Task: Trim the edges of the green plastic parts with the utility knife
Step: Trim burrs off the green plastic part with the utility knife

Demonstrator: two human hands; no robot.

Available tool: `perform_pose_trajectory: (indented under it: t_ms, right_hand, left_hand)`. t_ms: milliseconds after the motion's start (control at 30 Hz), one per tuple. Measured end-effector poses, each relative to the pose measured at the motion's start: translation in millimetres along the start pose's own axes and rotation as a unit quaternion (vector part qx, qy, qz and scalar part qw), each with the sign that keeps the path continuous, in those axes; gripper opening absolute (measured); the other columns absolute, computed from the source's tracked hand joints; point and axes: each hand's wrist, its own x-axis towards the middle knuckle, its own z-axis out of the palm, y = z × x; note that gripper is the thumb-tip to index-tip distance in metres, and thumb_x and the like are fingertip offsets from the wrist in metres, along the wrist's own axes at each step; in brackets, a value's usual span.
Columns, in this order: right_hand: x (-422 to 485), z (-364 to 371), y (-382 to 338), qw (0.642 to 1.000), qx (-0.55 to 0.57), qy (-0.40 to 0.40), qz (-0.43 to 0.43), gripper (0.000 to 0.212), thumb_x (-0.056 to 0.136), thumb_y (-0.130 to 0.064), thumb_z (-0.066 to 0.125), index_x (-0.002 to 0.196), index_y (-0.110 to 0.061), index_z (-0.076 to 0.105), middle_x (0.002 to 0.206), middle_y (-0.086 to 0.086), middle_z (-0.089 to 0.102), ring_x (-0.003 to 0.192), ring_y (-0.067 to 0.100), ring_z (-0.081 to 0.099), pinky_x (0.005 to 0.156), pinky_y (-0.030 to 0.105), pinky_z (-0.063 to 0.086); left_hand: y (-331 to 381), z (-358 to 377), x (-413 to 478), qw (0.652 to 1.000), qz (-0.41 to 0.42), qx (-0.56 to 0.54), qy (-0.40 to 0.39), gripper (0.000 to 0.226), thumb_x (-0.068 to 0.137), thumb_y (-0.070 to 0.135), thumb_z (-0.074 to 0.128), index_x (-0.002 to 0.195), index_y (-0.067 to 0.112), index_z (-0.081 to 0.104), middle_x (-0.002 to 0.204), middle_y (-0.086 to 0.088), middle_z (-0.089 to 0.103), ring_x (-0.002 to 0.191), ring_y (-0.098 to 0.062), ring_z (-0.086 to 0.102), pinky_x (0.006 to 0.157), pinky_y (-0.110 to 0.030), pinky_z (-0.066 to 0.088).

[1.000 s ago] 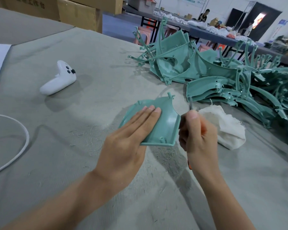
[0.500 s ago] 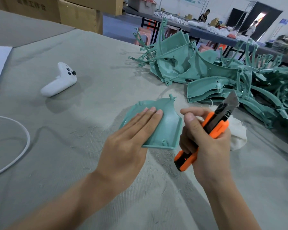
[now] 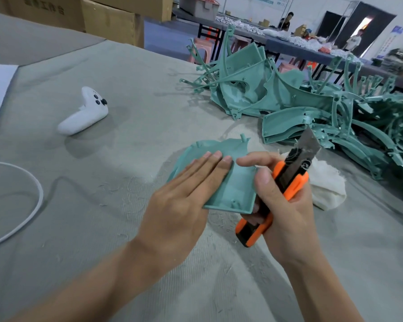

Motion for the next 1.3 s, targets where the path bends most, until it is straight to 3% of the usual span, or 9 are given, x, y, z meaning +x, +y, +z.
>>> perform_pose_trajectory:
  t_ms: [300,433,533,700,800,933,1067,1200,1300]
  right_hand:
    - [0.2,1.3,0.1,0.999,0.019,0.039,0.012,0.022,0.096,-0.028,0.06,0.116,-0.025,0.068,0.07,0.002,0.064,0.039,0.009,0.036,0.043,0.018,0.034]
    - [2.7,-11.8,2.8,0.98,-0.056,0.189,0.023,0.019,0.098,-0.013,0.055,0.1,-0.023,0.071,0.079,0.007,0.069,0.038,0.012,0.034,0.041,0.022,0.03]
    - [3.1,-18.4,8.6,0.959,-0.125,0.248,0.053,0.022,0.098,-0.005,0.055,0.095,-0.022,0.069,0.09,0.005,0.075,0.038,0.011,0.032,0.039,0.023,0.03]
    - [7.9,-18.6,17.8,0.94,-0.183,0.208,0.199,0.013,0.094,-0.029,0.065,0.099,-0.017,0.067,0.087,-0.002,0.077,0.039,0.009,0.033,0.039,0.021,0.031]
    - [9.5,-7.0,16.4,0.942,-0.198,0.155,0.221,0.027,0.089,-0.043,0.067,0.092,-0.016,0.071,0.057,-0.002,0.063,0.037,0.009,0.033,0.038,0.021,0.03]
    - [7.2,-1.0,18.8,0.948,-0.157,0.18,0.209,0.024,0.092,-0.029,0.067,0.083,-0.011,0.053,0.051,0.006,0.035,0.037,0.014,0.031,0.038,0.025,0.029]
    - [8.3,-14.2,14.7,0.944,-0.018,0.257,0.205,0.005,0.096,-0.008,0.059,0.097,-0.012,0.063,0.055,0.001,0.047,0.039,0.011,0.036,0.039,0.022,0.029]
    - [9.9,-34.6,6.8,0.933,0.009,0.291,0.214,0.022,0.093,-0.007,0.059,0.097,-0.018,0.078,0.088,0.003,0.076,0.068,0.02,0.056,0.051,0.026,0.037]
    - [9.2,-39.7,5.4,0.931,-0.01,0.268,0.248,0.023,0.09,-0.008,0.061,0.089,-0.021,0.08,0.093,0.009,0.075,0.075,0.025,0.049,0.054,0.028,0.033]
  left_hand:
    - [-2.4,0.2,2.6,0.994,-0.087,-0.05,0.051,0.046,0.084,0.004,0.051,0.129,0.008,0.056,0.122,0.004,0.059,0.117,-0.003,0.052,0.103,-0.007,0.033]
    - [-15.7,-3.2,11.5,0.951,-0.263,-0.061,0.152,0.034,0.091,0.029,0.057,0.059,0.021,0.052,0.044,0.016,0.036,0.046,0.004,0.04,0.047,-0.005,0.029]
    - [-25.8,-7.1,21.1,0.815,-0.451,-0.298,0.21,0.038,0.091,0.038,0.06,0.059,0.017,0.055,0.058,0.016,0.054,0.055,-0.002,0.051,0.053,-0.021,0.042]
    - [-40.6,-12.0,27.8,0.536,-0.533,-0.616,0.22,0.023,0.097,0.03,0.052,0.112,0.017,0.064,0.103,0.003,0.074,0.096,-0.012,0.07,0.08,-0.034,0.058]
    - [-38.9,-7.3,21.4,0.478,-0.526,-0.687,0.153,0.038,0.098,0.033,0.047,0.128,0.013,0.057,0.116,-0.005,0.07,0.107,-0.018,0.067,0.094,-0.042,0.053]
    - [-22.9,2.5,12.2,0.53,-0.392,-0.751,-0.034,0.044,0.097,0.03,0.047,0.136,0.009,0.048,0.135,-0.01,0.058,0.127,-0.026,0.053,0.103,-0.041,0.045]
    - [-19.5,4.0,4.5,0.701,-0.267,-0.635,-0.185,0.044,0.081,0.015,0.063,0.125,0.023,0.062,0.132,-0.001,0.06,0.127,-0.017,0.052,0.099,-0.02,0.043]
    - [-21.5,2.9,2.8,0.851,-0.281,-0.439,-0.071,0.102,0.057,0.016,0.077,0.144,0.044,0.031,0.142,0.016,0.046,0.125,-0.003,0.048,0.093,-0.024,0.046]
    - [-22.7,0.8,10.0,0.953,-0.173,-0.247,-0.013,0.094,0.069,0.039,0.073,0.146,0.043,0.02,0.154,0.014,0.023,0.14,-0.013,0.028,0.111,-0.032,0.029]
